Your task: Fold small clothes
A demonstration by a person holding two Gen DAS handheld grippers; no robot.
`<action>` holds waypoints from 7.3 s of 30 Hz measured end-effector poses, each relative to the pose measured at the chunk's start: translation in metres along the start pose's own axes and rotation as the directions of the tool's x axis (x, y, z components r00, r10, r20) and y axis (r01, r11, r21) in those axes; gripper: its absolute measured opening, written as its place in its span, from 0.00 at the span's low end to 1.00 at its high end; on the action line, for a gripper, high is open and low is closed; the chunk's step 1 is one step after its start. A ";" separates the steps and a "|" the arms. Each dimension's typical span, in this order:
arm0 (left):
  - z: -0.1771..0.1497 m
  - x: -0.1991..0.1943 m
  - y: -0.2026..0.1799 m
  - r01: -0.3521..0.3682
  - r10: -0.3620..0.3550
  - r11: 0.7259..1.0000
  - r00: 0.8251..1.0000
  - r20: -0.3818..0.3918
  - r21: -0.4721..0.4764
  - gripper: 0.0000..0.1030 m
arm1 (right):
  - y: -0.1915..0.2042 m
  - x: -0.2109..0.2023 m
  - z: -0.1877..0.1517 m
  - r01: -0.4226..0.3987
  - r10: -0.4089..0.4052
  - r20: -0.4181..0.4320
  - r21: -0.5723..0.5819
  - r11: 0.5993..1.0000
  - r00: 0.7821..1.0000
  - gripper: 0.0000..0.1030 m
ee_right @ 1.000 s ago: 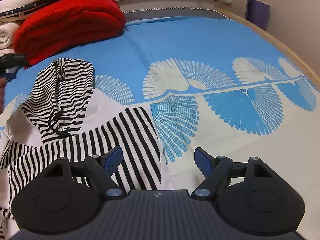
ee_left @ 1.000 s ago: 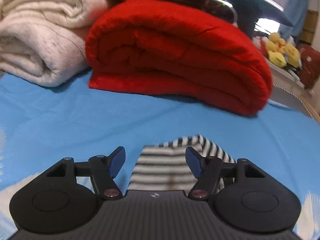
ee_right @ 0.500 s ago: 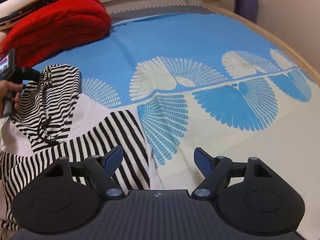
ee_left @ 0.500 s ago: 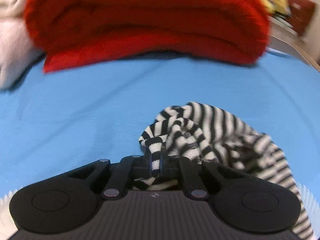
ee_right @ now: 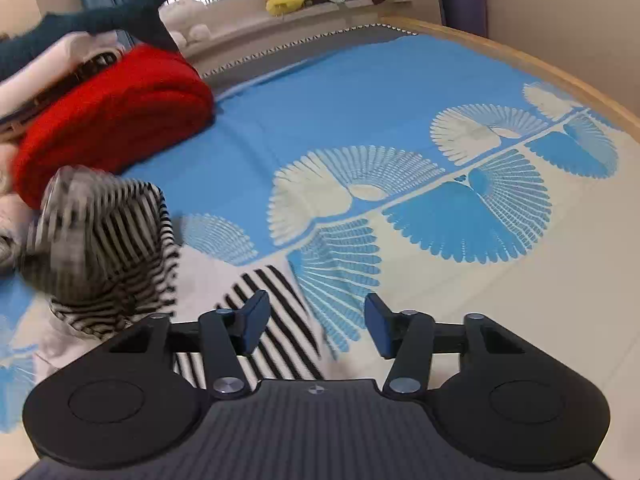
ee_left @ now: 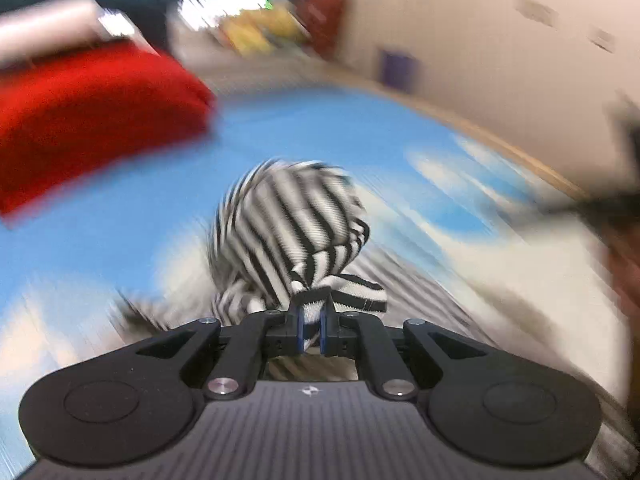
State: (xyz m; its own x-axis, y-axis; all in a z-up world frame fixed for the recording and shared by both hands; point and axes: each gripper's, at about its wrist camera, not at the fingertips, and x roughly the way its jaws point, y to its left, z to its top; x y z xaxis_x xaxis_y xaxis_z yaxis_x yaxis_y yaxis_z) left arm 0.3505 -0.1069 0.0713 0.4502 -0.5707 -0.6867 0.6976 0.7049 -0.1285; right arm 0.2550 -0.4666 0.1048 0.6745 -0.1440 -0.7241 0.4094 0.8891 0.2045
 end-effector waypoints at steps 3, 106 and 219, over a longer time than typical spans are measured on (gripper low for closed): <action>-0.055 -0.027 -0.044 0.057 -0.060 0.998 0.979 -0.197 -0.024 0.33 | 0.000 -0.009 -0.001 -0.021 0.021 0.017 -0.005 1.000 1.000 0.50; -0.136 -0.024 0.099 -0.172 0.063 0.448 0.985 -0.161 -0.877 0.13 | 0.014 0.076 -0.066 -0.059 0.161 -0.358 0.279 0.958 0.920 0.48; -0.281 -0.147 -0.099 -0.466 0.337 0.537 0.883 -0.327 -0.704 0.70 | -0.113 -0.108 -0.237 0.083 -0.083 -0.305 -0.011 0.996 0.949 0.61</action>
State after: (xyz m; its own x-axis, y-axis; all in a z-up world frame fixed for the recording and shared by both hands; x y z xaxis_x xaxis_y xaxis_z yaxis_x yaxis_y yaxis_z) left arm 0.0584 0.0255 -0.0162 0.4498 -0.1288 -0.8838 -0.2274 0.9404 -0.2528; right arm -0.0094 -0.4486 0.0035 0.4184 -0.0777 -0.9049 0.4572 0.8789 0.1359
